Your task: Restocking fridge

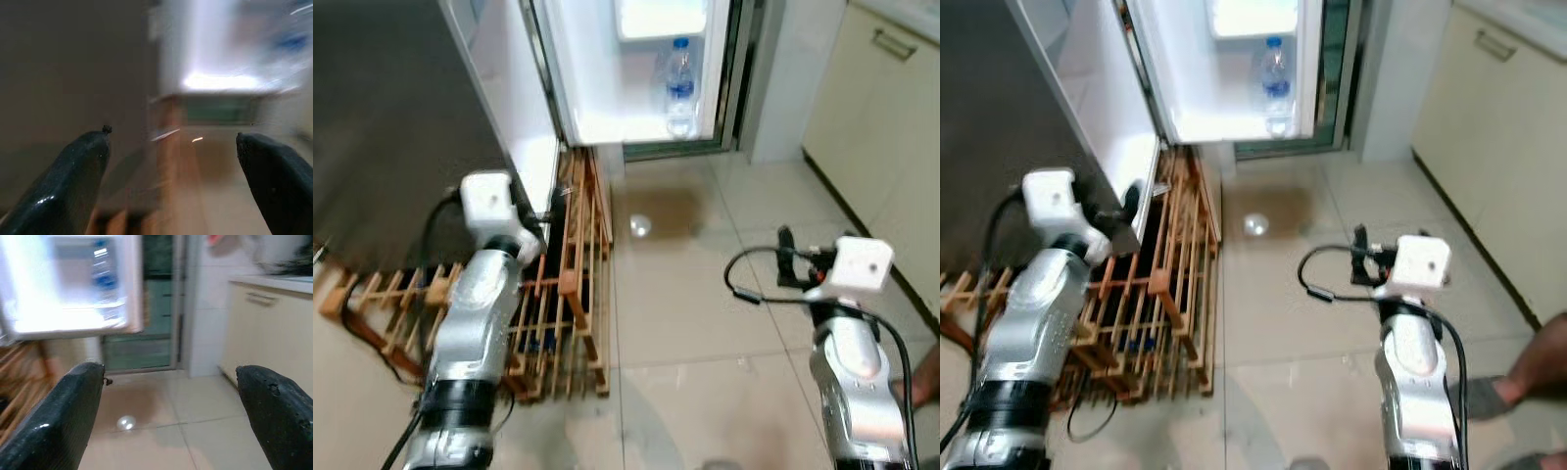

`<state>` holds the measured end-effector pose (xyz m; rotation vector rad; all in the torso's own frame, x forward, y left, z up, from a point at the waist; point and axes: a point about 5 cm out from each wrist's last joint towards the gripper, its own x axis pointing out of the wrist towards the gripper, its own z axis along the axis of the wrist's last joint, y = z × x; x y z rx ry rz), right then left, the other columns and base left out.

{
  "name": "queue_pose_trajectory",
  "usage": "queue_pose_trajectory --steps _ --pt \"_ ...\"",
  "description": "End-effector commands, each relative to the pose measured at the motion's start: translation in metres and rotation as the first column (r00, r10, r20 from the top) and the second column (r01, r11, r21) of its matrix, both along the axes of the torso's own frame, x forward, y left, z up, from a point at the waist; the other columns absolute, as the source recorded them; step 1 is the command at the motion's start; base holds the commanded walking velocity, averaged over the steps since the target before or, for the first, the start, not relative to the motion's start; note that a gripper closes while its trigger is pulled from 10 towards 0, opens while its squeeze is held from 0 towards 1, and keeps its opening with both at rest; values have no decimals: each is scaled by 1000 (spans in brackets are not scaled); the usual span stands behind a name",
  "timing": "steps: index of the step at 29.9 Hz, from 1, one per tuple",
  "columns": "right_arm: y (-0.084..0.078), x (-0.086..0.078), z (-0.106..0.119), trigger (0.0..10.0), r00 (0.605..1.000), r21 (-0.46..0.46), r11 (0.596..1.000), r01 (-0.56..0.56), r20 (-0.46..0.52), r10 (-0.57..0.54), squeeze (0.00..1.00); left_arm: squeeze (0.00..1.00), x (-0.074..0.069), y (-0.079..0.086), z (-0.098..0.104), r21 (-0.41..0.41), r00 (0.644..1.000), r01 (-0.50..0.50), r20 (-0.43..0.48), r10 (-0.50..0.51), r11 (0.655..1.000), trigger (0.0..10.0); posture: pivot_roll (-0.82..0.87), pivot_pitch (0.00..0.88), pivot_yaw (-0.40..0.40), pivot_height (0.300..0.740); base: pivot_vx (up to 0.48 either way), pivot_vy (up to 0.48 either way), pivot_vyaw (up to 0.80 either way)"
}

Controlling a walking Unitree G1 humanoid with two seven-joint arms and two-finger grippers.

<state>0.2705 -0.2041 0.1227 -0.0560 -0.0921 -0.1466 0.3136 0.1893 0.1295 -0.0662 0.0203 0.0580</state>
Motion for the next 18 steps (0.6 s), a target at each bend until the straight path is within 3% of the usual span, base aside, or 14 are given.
queue_pose_trajectory --steps 1,4,10,12,13,14,16,18 --pt "8 7 -1 10000 999 19 999 -36 -6 36 0 0 -2 15 -2 42 996 -84 -20 85 996 10000 -99 0 88 740 0 0 731" --pt "9 12 -1 10000 999 24 999 -42 -10 42 0 0 -7 23 -8 76 991 -127 -36 130 989 10000 -100 0 90 740 0 0 698" --pt "12 15 -9 10000 997 67 996 -59 -50 62 0 0 -4 20 2 88 996 -85 35 82 992 10000 -102 0 88 740 0 0 620" --pt "12 14 -13 10000 996 86 995 -58 -65 64 0 0 -2 19 5 67 996 -78 42 75 995 10000 -98 0 86 740 0 0 550" --pt "12 14 -15 10000 996 94 994 -57 -70 63 0 0 -2 14 6 -14 999 -28 46 29 1000 10000 -96 0 85 740 0 0 538" --pt "12 15 -16 10000 995 101 993 -59 -74 67 0 0 -4 8 11 -41 997 26 73 -23 999 10000 -93 0 82 740 0 0 525" --pt "14 15 -16 10000 994 104 992 -67 -74 75 0 0 -5 5 15 33 995 31 98 -34 999 10000 -92 0 79 740 0 0 525" --pt "16 17 -17 10000 994 107 992 -72 -77 81 0 0 -7 3 13 44 995 27 95 -32 999 10000 -93 0 75 740 0 0 522"
